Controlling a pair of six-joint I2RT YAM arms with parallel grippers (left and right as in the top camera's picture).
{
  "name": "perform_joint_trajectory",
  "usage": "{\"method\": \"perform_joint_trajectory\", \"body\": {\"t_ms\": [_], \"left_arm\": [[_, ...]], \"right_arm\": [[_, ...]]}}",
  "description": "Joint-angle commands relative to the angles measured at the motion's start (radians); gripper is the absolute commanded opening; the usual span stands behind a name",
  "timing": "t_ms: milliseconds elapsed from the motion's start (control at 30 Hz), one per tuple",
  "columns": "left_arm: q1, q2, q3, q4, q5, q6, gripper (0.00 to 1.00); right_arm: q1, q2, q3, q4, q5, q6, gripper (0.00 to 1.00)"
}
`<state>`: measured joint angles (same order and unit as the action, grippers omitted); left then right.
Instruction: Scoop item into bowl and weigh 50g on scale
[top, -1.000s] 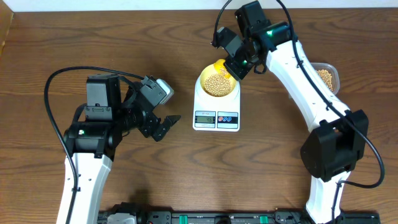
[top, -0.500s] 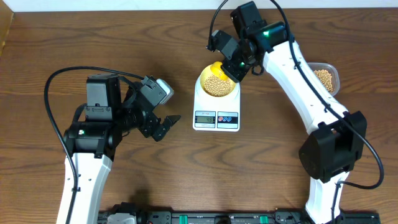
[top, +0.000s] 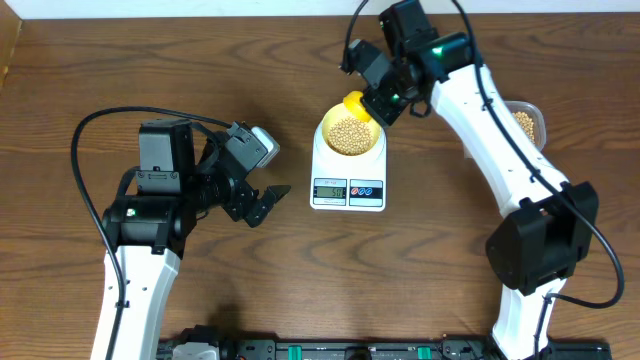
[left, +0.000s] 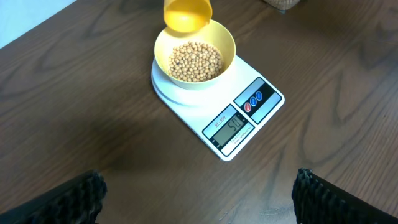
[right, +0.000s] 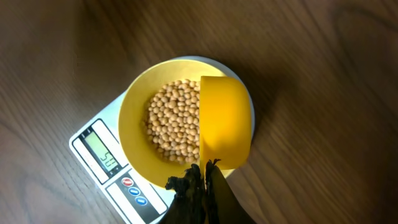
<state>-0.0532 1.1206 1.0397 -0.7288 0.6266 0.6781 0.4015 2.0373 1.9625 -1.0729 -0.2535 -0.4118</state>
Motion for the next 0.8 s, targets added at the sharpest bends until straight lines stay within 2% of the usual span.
{"method": "perform_joint_trajectory", "body": {"t_ms": [0,367,767], "left_arm": [[0.003,0.004,-0.002,0.000,0.013,0.006,0.98],[0.003,0.004,-0.002,0.000,0.013,0.006,0.98],[0.003,0.004,-0.002,0.000,0.013,0.006,0.98]], "right_arm": [[-0.041,-0.038,0.031,0.003,-0.080,0.054,0.01],[-0.225,-0.044,0.146,-0.057,-0.351,0.087,0.01],[-0.459,-0.106,0.202,-0.163,-0.358,0.181,0.01]]}}
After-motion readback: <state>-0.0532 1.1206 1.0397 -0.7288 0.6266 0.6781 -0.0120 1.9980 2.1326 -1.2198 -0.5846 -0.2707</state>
